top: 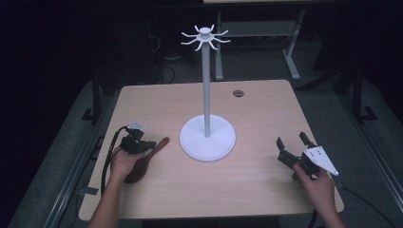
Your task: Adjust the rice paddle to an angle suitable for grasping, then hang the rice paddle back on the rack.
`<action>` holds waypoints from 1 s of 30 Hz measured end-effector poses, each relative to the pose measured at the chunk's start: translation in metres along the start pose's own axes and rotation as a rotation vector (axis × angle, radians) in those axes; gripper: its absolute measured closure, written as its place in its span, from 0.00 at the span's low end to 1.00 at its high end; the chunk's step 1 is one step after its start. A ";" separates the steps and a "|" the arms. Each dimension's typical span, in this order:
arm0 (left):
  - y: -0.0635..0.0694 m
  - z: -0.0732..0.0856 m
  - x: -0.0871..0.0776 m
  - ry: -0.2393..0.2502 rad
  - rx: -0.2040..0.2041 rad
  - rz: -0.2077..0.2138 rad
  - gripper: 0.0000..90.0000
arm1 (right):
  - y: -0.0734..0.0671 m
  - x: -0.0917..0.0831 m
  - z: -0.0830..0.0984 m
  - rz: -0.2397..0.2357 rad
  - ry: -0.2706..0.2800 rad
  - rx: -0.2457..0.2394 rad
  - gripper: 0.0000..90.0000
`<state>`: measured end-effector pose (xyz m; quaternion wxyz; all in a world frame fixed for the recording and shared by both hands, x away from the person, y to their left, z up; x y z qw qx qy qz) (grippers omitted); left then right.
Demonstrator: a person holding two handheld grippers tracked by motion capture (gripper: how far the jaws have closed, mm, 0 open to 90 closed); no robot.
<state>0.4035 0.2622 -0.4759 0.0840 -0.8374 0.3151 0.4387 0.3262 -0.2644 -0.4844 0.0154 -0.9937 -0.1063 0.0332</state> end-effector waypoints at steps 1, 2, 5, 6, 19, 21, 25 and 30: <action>0.000 0.000 0.000 0.000 0.000 0.000 1.00 | 0.000 0.000 0.000 0.000 0.000 0.000 0.15; 0.001 0.000 0.000 -0.008 0.008 -0.001 1.00 | 0.000 0.000 0.000 0.000 0.000 0.000 0.14; 0.004 0.000 0.001 -0.013 0.017 0.025 1.00 | 0.000 0.000 0.000 0.000 0.000 0.000 0.14; 0.006 0.000 0.001 -0.011 0.018 0.026 1.00 | 0.000 0.000 0.000 0.000 0.000 0.000 0.15; 0.013 -0.003 -0.022 -0.094 0.053 0.038 0.94 | 0.000 0.000 0.000 -0.004 -0.002 0.004 0.15; 0.013 -0.004 -0.025 -0.111 0.053 0.034 0.91 | 0.000 0.000 0.000 -0.004 0.000 0.003 0.14; 0.015 -0.008 -0.030 -0.188 0.080 0.008 0.82 | 0.000 0.000 0.000 -0.004 0.000 0.002 0.15; 0.020 -0.019 -0.026 -0.312 0.130 -0.042 0.71 | 0.000 0.001 0.000 -0.003 -0.002 0.004 0.14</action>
Point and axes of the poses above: each handheld gripper's, and its own axes: x roughly forward along the jaws, z roughly out of its underside, y roughly to its right, the point moved 3 cm from there along x, roughly forward along the jaws, and after that the axes turned 3 degrees about -y, right-handed, at the moved point
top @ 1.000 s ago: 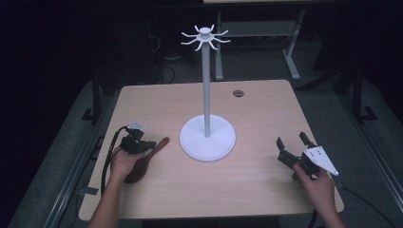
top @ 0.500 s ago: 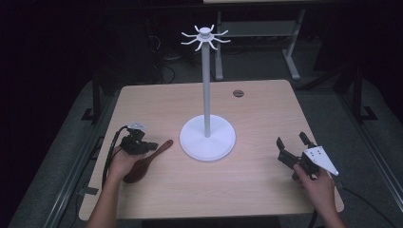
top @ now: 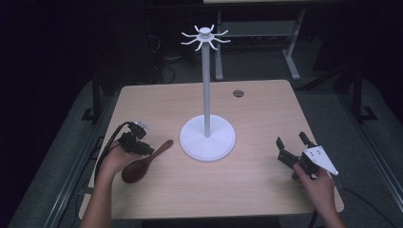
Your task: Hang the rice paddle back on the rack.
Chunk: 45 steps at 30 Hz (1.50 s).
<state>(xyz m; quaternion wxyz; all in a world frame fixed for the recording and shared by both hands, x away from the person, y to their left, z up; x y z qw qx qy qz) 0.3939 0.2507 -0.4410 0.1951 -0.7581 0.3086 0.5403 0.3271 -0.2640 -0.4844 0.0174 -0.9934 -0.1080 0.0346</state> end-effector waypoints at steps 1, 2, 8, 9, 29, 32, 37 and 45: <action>0.000 0.000 0.000 0.000 0.000 0.000 0.69 | 0.000 0.000 0.000 0.000 0.000 0.000 0.14; 0.001 -0.003 0.001 -0.019 0.013 -0.002 0.69 | 0.000 0.000 0.000 0.000 0.000 -0.001 0.15; 0.009 -0.019 0.011 -0.160 0.079 0.003 0.61 | 0.000 0.000 0.000 0.000 0.001 0.001 0.14; 0.010 -0.021 0.013 -0.179 0.094 -0.002 0.61 | 0.000 0.000 0.000 0.000 0.001 0.001 0.14; 0.012 -0.027 0.032 -0.287 0.116 -0.034 0.79 | 0.000 0.000 0.000 0.001 0.001 -0.001 0.14; 0.013 -0.027 0.032 -0.290 0.114 -0.031 0.82 | 0.000 0.000 0.000 0.000 0.001 0.000 0.15; 0.013 -0.027 0.032 -0.286 0.089 -0.031 0.84 | 0.000 0.000 0.000 0.000 0.001 -0.001 0.15; 0.012 -0.025 0.031 -0.276 0.070 -0.011 0.86 | 0.000 0.000 0.000 0.000 0.001 0.000 0.14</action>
Point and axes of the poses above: each handheld gripper's, and its own axes: x roughly forward along the jaws, z roughly out of its underside, y roughly to its right, the point moved 3 cm from there along x, roughly forward along the jaws, and after that the axes turned 3 degrees about -y, right-handed, at the moved point
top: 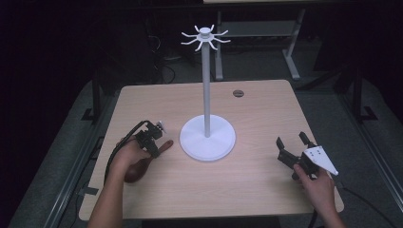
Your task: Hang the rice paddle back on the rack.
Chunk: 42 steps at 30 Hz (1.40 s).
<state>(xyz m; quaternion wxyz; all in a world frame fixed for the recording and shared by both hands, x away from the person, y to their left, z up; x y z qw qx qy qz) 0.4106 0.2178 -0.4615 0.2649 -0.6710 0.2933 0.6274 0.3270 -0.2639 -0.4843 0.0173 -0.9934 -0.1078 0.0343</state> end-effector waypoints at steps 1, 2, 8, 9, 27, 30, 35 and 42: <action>0.000 0.001 0.000 0.005 -0.001 0.004 0.86 | 0.000 0.000 0.000 0.000 0.000 -0.001 0.14; 0.000 0.001 0.000 0.018 -0.008 0.007 0.86 | 0.000 0.000 0.000 0.000 0.000 -0.001 0.14; -0.003 0.007 -0.011 0.115 -0.018 0.056 0.86 | 0.000 0.000 0.000 0.000 0.000 -0.001 0.15; -0.003 0.007 -0.011 0.115 -0.018 0.056 0.86 | 0.000 0.000 0.000 0.000 0.000 0.000 0.14; -0.013 0.039 -0.048 0.572 -0.058 0.157 0.86 | 0.000 0.000 0.000 0.000 0.000 0.000 0.14; -0.013 0.043 -0.055 0.642 -0.052 0.144 0.86 | 0.000 0.000 0.000 0.000 0.000 -0.001 0.14; -0.013 0.045 -0.062 0.738 -0.054 0.136 0.86 | 0.000 0.000 0.000 0.000 0.000 -0.001 0.14; -0.013 0.049 -0.070 0.864 -0.050 0.117 0.86 | 0.000 0.000 0.000 0.000 0.000 -0.001 0.14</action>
Point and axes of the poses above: each handheld gripper's, and its own axes: x roughly forward along the jaws, z roughly out of its underside, y roughly to its right, the point moved 3 cm from there along x, roughly forward along the jaws, and after that the axes turned 3 degrees about -y, right-handed, at the moved point
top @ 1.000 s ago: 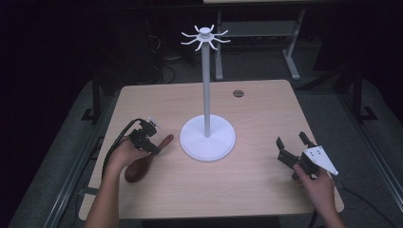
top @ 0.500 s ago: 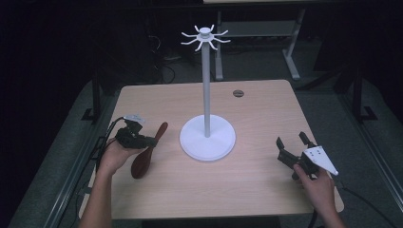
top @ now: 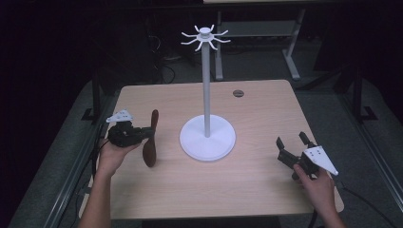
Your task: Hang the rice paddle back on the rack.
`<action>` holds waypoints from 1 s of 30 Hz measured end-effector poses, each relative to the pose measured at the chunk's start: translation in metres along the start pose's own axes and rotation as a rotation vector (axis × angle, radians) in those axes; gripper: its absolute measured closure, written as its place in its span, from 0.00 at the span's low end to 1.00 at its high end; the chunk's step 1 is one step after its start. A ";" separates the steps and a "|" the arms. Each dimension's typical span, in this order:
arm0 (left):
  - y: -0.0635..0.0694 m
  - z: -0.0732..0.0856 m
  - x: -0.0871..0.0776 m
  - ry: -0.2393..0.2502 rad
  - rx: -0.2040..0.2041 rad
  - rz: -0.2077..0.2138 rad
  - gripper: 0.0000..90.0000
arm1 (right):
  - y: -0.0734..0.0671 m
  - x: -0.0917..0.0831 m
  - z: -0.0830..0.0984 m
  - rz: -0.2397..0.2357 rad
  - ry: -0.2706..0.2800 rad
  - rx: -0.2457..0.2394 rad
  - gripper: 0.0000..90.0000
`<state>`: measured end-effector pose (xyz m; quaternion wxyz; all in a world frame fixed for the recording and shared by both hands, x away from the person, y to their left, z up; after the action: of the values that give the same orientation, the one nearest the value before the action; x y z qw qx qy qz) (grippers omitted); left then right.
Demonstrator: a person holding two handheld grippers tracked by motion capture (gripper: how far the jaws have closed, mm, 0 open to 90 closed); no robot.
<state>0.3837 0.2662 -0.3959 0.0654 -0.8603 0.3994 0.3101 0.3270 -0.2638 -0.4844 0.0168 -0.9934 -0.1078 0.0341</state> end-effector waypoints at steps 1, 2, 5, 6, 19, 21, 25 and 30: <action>0.001 -0.001 -0.001 0.017 0.003 -0.004 0.86 | 0.000 0.000 0.000 0.000 0.000 0.000 0.14; 0.001 -0.002 -0.002 0.032 0.010 -0.010 0.86 | 0.000 0.000 0.000 0.000 0.000 0.000 0.14; 0.003 -0.004 -0.005 0.075 0.022 -0.017 0.86 | 0.000 0.000 0.000 0.000 0.000 0.000 0.14; 0.004 -0.005 -0.006 0.087 0.024 -0.018 0.86 | 0.000 0.000 0.000 0.000 0.000 0.000 0.14; 0.013 -0.020 -0.019 0.185 0.020 -0.008 0.86 | 0.000 0.000 0.000 0.000 0.000 0.001 0.14; 0.016 -0.025 -0.021 0.199 0.025 -0.002 0.86 | 0.000 0.000 0.000 0.000 0.000 0.002 0.15; 0.022 -0.037 -0.027 0.223 0.042 0.012 0.86 | 0.000 0.000 0.000 0.000 0.000 0.001 0.14; 0.028 -0.053 -0.033 0.251 0.055 0.028 0.86 | 0.000 0.000 0.000 0.000 -0.001 0.001 0.14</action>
<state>0.3727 0.2502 -0.3304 0.0341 -0.8845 0.4249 0.1898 0.3271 -0.2640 -0.4844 0.0171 -0.9934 -0.1078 0.0344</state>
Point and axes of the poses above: each handheld gripper's, and its own axes: x roughly forward along the jaws, z roughly out of its underside, y roughly to its right, the point moved 3 cm from there along x, roughly forward along the jaws, and after that the axes turned 3 degrees about -y, right-handed, at the moved point
